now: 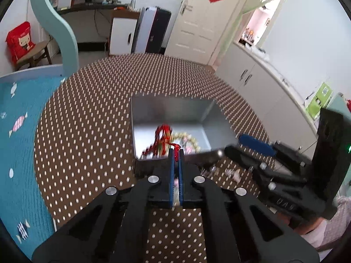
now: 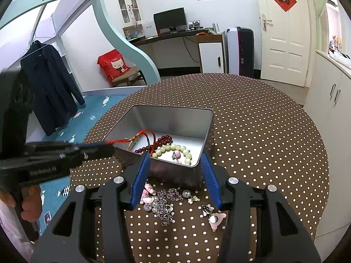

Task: Organize jewelry
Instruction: 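Lower the string bracelet into the box with the left tool while the right tool drops the charm, then grasp the pale jade pendant with the left tool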

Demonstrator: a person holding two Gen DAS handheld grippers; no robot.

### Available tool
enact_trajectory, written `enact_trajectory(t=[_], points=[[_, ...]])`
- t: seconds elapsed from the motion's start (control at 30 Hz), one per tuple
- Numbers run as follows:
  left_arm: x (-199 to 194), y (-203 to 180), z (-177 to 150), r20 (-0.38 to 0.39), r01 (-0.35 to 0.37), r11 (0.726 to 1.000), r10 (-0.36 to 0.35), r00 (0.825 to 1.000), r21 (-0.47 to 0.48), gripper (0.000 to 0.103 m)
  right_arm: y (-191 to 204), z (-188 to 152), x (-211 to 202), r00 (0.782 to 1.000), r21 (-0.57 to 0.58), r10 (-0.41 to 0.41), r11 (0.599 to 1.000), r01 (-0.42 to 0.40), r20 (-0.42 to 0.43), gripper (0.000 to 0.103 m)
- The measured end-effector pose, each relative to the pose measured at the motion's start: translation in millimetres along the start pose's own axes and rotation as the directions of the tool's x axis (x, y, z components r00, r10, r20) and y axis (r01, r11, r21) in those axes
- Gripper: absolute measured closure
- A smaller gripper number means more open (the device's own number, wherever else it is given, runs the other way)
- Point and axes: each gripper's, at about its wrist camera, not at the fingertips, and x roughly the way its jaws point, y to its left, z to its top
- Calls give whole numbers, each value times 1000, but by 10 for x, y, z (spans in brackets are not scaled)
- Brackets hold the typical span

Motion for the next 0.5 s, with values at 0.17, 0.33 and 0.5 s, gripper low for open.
enact_trajectory(t=[0.17, 0.33, 0.5], points=[[50, 105, 201, 17, -67, 996, 68, 998, -60, 88, 13, -23, -25, 1000, -3, -4, 1000, 4, 0, 57], [-32, 183, 201, 35, -77, 994, 80, 996, -79, 42, 0, -43, -55, 1000, -1, -24, 1000, 24, 2, 49], [-117, 198, 147, 38, -80, 994, 83, 996, -73, 42, -35, -38, -49, 1000, 12, -31, 999, 31, -2, 48]])
